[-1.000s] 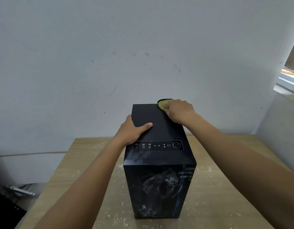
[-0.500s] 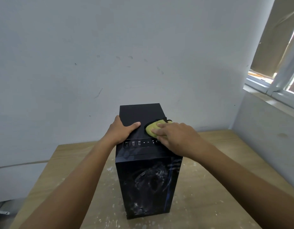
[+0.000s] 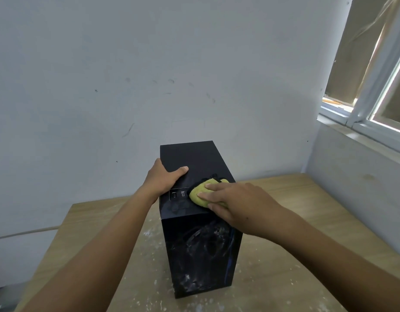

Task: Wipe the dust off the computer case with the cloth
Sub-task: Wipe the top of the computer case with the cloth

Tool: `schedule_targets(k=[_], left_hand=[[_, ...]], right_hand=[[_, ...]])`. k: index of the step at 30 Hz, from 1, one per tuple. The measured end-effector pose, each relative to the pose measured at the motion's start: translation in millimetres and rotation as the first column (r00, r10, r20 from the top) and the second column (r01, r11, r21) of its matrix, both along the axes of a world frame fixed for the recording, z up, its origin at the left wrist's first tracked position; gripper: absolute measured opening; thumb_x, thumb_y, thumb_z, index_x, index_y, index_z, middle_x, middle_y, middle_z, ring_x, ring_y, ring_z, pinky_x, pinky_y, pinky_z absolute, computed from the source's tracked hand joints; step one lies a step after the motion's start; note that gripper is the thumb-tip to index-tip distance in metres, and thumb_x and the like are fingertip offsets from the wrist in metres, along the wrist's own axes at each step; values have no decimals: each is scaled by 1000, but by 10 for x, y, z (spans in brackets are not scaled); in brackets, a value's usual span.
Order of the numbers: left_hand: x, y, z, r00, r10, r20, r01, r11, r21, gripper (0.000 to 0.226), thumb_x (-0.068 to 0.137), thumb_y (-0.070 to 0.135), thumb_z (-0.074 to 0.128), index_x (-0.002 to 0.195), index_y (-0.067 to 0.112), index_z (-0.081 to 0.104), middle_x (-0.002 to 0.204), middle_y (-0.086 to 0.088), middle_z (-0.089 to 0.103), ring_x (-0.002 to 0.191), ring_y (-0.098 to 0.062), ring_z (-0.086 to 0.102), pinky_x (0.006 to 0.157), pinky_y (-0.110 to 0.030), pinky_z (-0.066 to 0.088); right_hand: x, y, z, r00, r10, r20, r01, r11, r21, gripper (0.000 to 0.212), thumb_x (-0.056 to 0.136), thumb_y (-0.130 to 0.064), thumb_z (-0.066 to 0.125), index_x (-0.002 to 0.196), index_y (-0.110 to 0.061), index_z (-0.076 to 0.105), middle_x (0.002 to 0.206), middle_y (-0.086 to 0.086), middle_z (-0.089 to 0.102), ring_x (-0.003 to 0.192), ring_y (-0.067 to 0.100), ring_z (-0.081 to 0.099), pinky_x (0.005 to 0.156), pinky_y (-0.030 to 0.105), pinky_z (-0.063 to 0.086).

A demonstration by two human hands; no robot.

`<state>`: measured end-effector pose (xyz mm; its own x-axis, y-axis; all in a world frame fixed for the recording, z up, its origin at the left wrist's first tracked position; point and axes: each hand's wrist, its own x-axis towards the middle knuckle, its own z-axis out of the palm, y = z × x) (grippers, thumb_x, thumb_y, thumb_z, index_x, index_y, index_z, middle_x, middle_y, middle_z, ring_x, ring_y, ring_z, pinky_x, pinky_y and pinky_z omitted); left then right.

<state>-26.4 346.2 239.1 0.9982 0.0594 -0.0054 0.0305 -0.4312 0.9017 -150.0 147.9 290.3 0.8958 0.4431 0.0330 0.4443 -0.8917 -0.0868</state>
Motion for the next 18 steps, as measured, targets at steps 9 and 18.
schedule_targets(k=[9, 18], left_hand=[[-486, 148, -53, 997, -76, -1, 76, 994, -82, 39, 94, 36, 63, 127, 18, 53, 118, 2, 64, 101, -12, 63, 77, -24, 51], [-1011, 181, -17, 956, -294, 1, 292, 947, -131, 61, 81, 38, 77, 133, 35, 44, 117, 17, 63, 97, 6, 64, 73, -11, 50]], right_hand=[[516, 299, -27, 998, -55, -9, 55, 998, -6, 39, 101, -41, 35, 139, -47, 42, 150, -11, 39, 128, 26, 46, 101, 42, 42], [487, 495, -49, 997, -29, 65, 32, 998, -47, 34, 102, -35, 31, 128, -36, 54, 134, -3, 54, 114, 29, 53, 89, 43, 46]])
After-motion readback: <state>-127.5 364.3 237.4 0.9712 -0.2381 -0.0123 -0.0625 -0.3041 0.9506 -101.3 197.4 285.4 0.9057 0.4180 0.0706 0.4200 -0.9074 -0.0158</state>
